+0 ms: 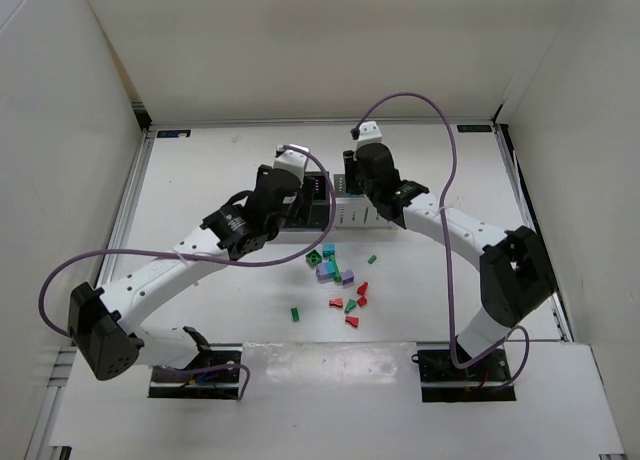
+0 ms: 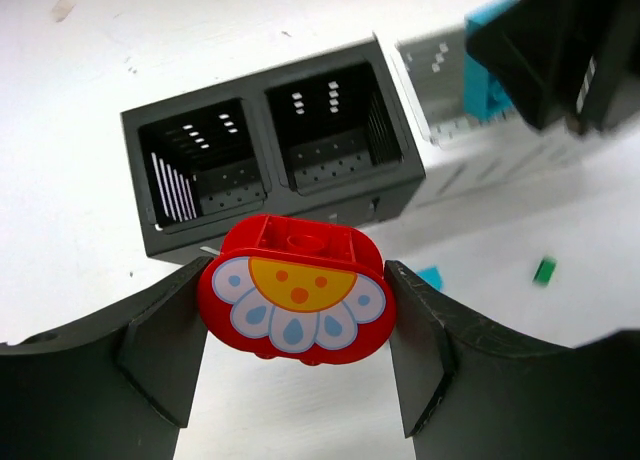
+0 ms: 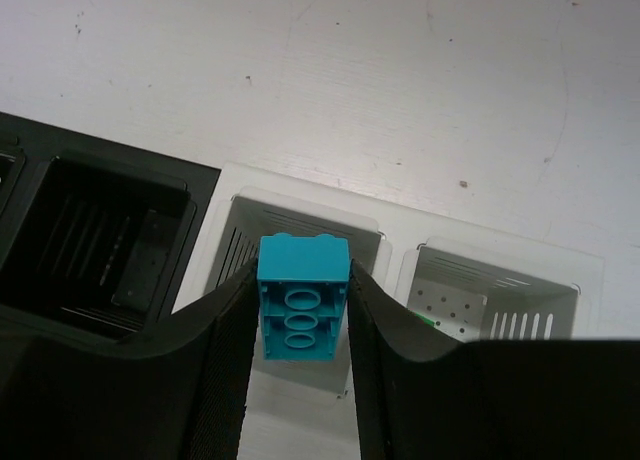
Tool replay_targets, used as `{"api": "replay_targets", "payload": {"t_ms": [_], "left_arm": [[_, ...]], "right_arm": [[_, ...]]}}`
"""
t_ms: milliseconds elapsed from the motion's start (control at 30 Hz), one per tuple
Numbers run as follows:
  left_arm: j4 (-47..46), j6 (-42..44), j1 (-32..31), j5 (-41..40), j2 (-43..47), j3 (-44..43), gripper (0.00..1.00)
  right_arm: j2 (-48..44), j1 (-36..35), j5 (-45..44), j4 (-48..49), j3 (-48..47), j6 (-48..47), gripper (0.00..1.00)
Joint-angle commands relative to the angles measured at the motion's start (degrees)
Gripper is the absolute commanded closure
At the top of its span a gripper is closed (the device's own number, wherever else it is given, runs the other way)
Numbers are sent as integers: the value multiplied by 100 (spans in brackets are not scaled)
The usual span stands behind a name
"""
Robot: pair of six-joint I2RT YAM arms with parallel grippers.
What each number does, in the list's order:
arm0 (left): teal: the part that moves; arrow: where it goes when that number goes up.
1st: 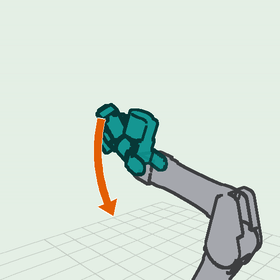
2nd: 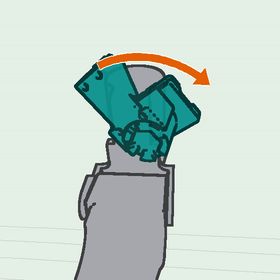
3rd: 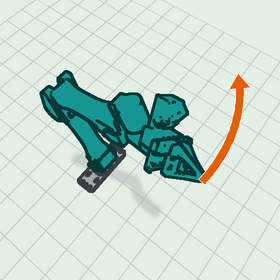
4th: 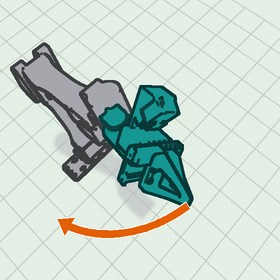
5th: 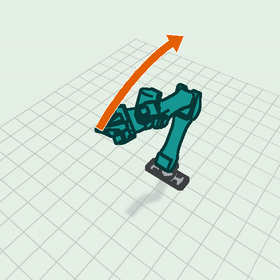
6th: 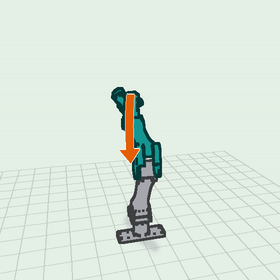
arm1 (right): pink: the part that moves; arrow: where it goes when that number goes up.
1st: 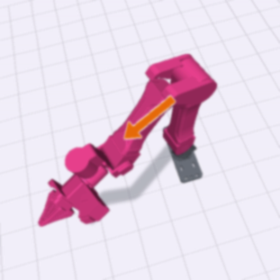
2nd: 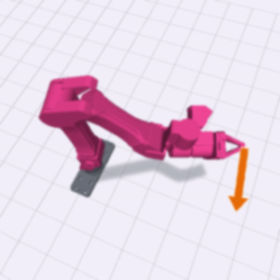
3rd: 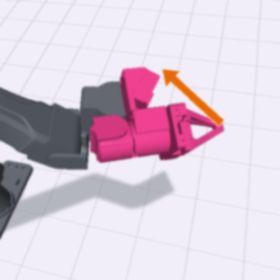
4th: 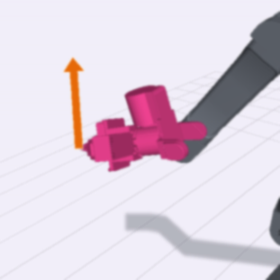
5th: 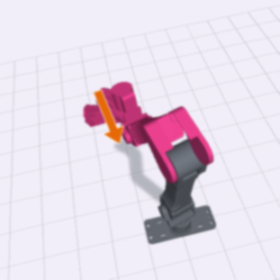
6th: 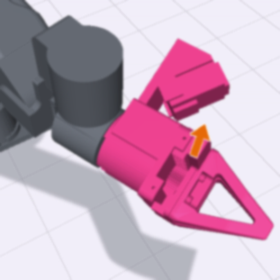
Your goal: Sort the legos into containers by color
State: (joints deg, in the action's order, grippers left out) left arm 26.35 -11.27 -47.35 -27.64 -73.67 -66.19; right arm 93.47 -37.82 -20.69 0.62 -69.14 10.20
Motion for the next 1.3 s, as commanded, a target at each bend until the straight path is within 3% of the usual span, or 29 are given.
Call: {"api": "replay_targets", "payload": {"t_ms": [0, 33, 133, 233, 500, 800, 967, 1200, 1267], "left_arm": [[449, -866, 42, -742, -147, -490, 49], [546, -947, 33, -969, -209, -543, 49], [643, -1158, 51, -1042, -473, -850, 49], [643, -1290, 68, -1051, -780, -1044, 49], [1003, -1957, 568, -822, -1404, -1589, 48], [986, -1573, 631, -321, -2151, -2029, 46], [1056, -1431, 552, -400, -2441, -2196, 40], [1118, -1273, 473, -444, -2696, -2407, 38], [1179, -1299, 473, -462, -2775, -2486, 33]], "right_arm": [[-39, 30, -146, 412, 6, 105, 59], [-83, 21, -85, 395, 24, 105, 46], [-171, 29, 20, 272, 15, 70, 25], [-224, 82, 223, 35, -73, 70, 14], [-1170, 486, 574, -395, 339, 579, 14], [-2403, 1101, 812, -580, 1096, 756, 10], [-2553, 1242, 899, -783, 1333, 808, 10], [-2597, 1286, 909, -941, 1536, 844, 10], [-2623, 1295, 926, -967, 1579, 852, 10]]}}
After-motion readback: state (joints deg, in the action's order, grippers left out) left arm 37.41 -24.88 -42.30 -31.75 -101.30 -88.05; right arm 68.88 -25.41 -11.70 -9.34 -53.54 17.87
